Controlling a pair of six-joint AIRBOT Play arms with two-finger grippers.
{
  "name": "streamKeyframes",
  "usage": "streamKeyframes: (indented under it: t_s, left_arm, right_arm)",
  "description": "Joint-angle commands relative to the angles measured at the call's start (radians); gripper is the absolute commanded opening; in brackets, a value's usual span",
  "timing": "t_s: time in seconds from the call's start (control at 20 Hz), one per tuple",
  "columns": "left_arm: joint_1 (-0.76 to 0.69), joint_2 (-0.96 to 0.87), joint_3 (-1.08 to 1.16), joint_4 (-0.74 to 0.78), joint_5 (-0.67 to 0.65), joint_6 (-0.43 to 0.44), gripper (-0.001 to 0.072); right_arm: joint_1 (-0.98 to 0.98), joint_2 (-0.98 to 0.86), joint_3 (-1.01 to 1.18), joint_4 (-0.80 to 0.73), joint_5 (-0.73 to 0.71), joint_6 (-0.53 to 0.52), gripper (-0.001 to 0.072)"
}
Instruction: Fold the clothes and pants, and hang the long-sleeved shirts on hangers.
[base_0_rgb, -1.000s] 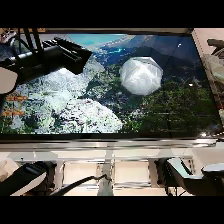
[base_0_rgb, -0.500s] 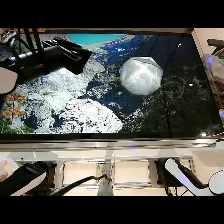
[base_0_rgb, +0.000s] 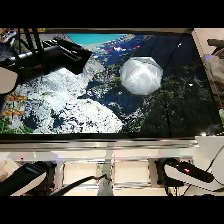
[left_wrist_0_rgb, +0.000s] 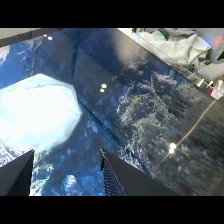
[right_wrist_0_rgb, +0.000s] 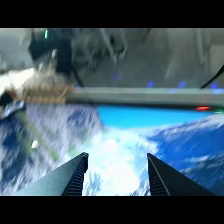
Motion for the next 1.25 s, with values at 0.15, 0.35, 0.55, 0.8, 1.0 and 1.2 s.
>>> streamKeyframes:
  t_s: [0.15,0.35,0.55,0.8,1.0,1.2]
  left_arm:
    - [0.0,-0.001,0.0,0.0,0.0,0.0,0.0444]
    - [0.0,-0.001,0.0,0.0,0.0,0.0,0.0444]
    - [0.0,-0.001,0.0,0.0,0.0,0.0,0.0444]
    - [0.0,-0.001,0.0,0.0,0.0,0.0,0.0444]
    - [0.0,-0.001,0.0,0.0,0.0,0.0,0.0444]
    - [0.0,-0.001,0.0,0.0,0.0,0.0,0.0444]
  right_arm:
    - [0.13,-0.093,-0.01,-0.018,0.125,-0.004,0.044]
    - [0.131,-0.093,-0.01,-0.018,0.124,-0.004,0.044]
    - [0.131,-0.093,-0.01,-0.018,0.124,-0.004,0.044]
    - [0.131,-0.093,-0.01,-0.018,0.124,-0.004,0.044]
    - [0.131,-0.093,-0.01,-0.018,0.124,-0.004,0.044]
    - [0.131,-0.093,-0.01,-0.018,0.124,-0.004,0.044]
